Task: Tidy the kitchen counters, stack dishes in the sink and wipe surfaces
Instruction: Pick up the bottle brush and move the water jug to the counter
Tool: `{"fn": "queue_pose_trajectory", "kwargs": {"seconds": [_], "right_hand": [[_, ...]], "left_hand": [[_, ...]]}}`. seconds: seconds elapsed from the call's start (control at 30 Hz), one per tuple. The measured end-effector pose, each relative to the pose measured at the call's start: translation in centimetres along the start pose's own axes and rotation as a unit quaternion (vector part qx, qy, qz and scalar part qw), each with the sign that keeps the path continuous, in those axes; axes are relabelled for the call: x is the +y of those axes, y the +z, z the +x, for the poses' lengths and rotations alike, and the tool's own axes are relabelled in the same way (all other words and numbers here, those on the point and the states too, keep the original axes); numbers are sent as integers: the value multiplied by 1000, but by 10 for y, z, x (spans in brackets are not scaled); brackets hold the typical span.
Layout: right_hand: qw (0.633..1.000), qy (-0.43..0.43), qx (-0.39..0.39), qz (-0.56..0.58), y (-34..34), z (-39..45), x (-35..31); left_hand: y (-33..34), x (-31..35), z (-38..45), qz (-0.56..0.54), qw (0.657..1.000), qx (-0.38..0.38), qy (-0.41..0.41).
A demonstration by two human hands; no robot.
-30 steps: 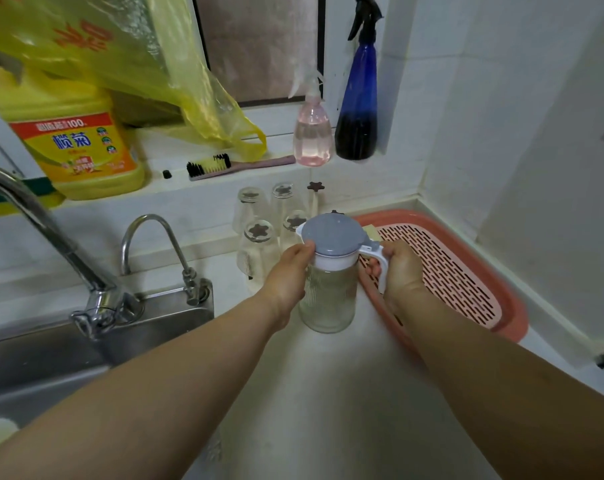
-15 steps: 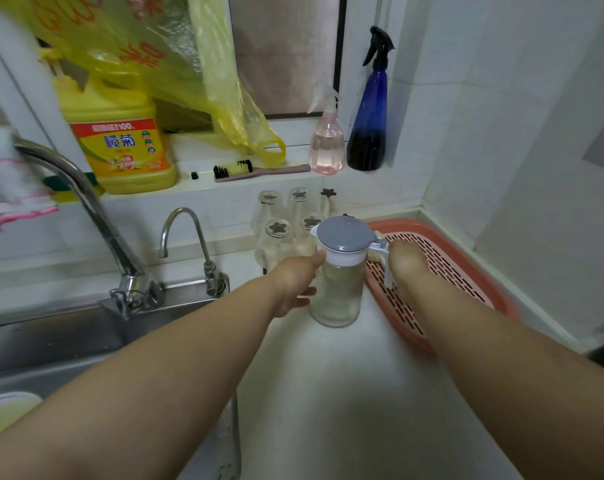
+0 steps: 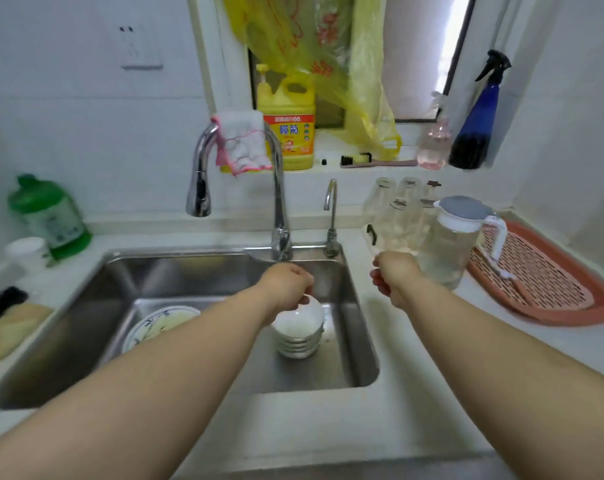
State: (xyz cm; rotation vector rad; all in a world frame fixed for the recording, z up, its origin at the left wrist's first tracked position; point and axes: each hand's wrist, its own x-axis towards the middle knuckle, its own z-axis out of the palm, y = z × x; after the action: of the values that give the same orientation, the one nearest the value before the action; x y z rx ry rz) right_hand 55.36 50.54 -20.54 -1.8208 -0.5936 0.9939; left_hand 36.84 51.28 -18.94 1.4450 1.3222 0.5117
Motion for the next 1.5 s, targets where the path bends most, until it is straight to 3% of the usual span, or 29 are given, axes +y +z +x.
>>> {"fn": "queue_pose_trajectory", "kwargs": {"seconds": [0.13,0.27,0.47,0.73,1.03,1.23,1.43,1.5], "right_hand": [[990,-1,-131,-53,101,-75,16],[955,-21,-250,-157,184,-145,15],[903,-76,-328,-268,272,-190,10],[858,-89,-401,-309,374,-191,28],[823,-124,-442,-335,485,-154,6],[798,-183,-440,-368,554,-154,18],[815,-175,-379,-403,606,-138,29],[810,-182,-365,-420,621,-131,33]], "left_hand": [[-77,-69,-60,5,998,51,-33],[-150,-117,-106,23,992,99,-79],[-229,-161,-141,-40,978,178,-104],[-309,-217,-140,-11,941,284,-184],[-388,-246,-103,103,884,378,-255],[-429,-279,-79,170,870,354,-300],[-466,-311,-28,198,884,311,-287],[-474,-318,-17,240,875,305,-290]]}}
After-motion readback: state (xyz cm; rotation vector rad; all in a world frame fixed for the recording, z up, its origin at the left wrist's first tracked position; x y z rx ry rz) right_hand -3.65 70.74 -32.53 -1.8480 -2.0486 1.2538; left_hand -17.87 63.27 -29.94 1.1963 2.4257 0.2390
